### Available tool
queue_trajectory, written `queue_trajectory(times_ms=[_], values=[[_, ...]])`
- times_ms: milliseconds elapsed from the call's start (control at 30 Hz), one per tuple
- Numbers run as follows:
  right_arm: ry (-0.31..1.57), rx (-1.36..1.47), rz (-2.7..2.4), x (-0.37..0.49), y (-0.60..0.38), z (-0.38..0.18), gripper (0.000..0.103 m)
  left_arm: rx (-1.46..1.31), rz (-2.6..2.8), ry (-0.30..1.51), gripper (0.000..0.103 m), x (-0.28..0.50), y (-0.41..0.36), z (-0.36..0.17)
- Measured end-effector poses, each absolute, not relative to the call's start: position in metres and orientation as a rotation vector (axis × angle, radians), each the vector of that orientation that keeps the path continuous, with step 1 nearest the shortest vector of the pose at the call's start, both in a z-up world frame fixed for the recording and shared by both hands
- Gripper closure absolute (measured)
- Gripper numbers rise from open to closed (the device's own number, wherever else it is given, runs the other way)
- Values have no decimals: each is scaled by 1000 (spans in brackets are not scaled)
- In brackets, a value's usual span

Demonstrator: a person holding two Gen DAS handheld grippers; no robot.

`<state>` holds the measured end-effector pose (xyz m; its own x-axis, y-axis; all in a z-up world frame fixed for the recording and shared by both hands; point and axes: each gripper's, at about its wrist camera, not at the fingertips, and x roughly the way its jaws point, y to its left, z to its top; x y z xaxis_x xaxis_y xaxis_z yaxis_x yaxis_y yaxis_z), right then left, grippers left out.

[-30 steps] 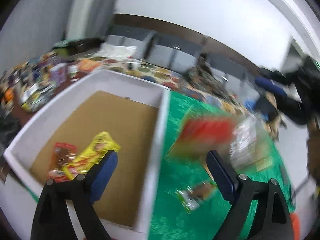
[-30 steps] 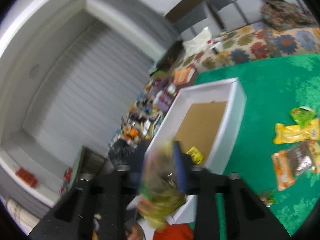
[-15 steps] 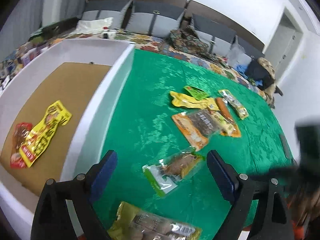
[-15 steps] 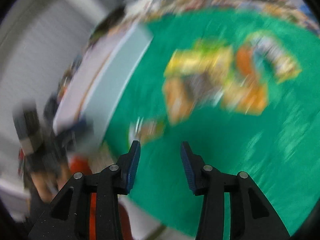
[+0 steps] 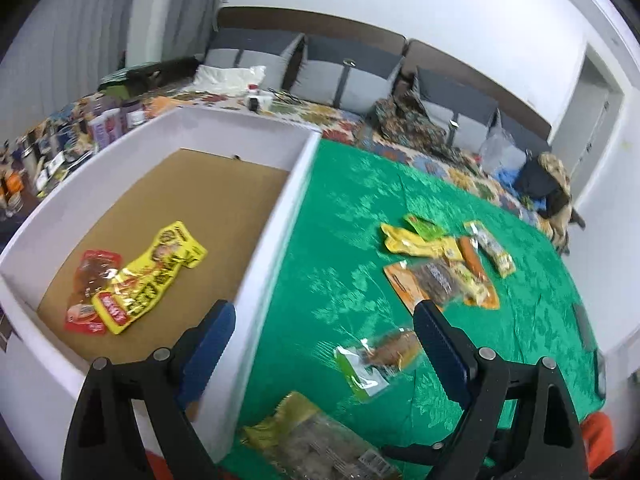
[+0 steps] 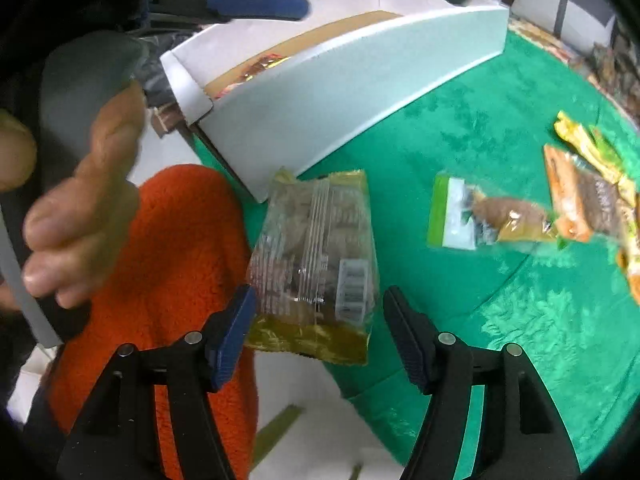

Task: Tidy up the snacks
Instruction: 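Grasp the clear nut bag with the right tool while the left tool grasps the squid pouch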

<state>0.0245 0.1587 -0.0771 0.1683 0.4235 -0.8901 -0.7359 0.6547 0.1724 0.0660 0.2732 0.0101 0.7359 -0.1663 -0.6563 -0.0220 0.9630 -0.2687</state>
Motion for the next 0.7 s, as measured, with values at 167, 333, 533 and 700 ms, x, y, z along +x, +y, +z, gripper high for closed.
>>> queue_trajectory(times_ms=[167, 333, 533, 700], values=[[1213, -381, 815, 34, 199, -105, 24, -276, -11, 700, 13, 56, 293, 24], [1211, -144, 790, 48, 161, -98, 36, -157, -54, 738, 12, 50, 288, 28], [1151, 101, 669, 36, 8, -64, 36, 72, -345, 919, 12, 84, 203, -2], [1150, 269, 448, 24, -103, -65, 36, 335, -438, 1007, 12, 131, 129, -61]])
